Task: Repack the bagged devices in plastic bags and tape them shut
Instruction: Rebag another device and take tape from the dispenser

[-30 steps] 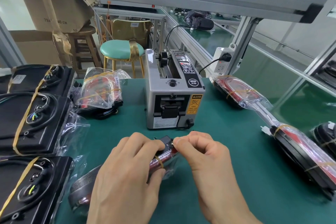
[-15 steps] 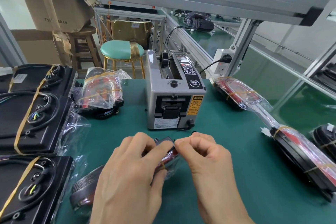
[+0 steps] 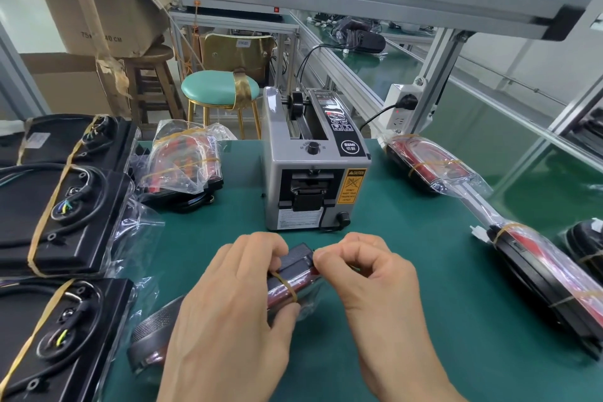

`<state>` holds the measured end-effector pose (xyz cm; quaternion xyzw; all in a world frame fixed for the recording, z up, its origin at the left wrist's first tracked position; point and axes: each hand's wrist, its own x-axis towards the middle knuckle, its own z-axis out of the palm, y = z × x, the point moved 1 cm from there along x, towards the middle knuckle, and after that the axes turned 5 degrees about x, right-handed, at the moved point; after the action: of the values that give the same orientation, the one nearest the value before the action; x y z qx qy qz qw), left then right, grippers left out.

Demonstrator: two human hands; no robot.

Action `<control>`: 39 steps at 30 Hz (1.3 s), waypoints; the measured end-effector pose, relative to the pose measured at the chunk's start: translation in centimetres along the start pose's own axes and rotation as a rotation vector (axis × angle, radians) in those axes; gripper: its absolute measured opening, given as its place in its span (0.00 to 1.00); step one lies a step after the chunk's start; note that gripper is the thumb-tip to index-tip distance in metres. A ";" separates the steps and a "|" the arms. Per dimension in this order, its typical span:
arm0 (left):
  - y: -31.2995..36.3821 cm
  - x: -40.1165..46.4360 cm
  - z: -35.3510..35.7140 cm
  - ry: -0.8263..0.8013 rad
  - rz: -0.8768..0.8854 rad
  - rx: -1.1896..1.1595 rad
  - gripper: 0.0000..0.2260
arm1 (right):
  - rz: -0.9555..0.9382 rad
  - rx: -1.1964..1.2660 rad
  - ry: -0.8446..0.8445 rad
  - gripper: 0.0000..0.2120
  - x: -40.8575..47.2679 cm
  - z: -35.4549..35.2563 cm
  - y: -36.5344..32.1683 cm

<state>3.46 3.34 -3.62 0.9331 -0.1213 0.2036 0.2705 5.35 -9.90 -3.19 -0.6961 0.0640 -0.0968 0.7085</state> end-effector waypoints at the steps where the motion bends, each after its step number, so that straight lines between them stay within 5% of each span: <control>1: 0.0 0.0 0.0 -0.008 0.015 0.011 0.34 | -0.008 -0.007 0.003 0.09 0.0 0.0 0.0; 19: -0.1 0.1 0.2 0.033 0.034 0.073 0.31 | 0.065 0.108 -0.146 0.10 0.3 -0.3 -0.4; 39: 0.0 0.1 -0.1 -0.046 0.056 0.018 0.33 | 0.008 0.006 -0.026 0.09 0.2 -0.1 0.0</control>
<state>3.52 3.36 -3.52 0.9361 -0.1517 0.1907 0.2536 5.47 -10.08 -3.21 -0.6949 0.0572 -0.0849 0.7118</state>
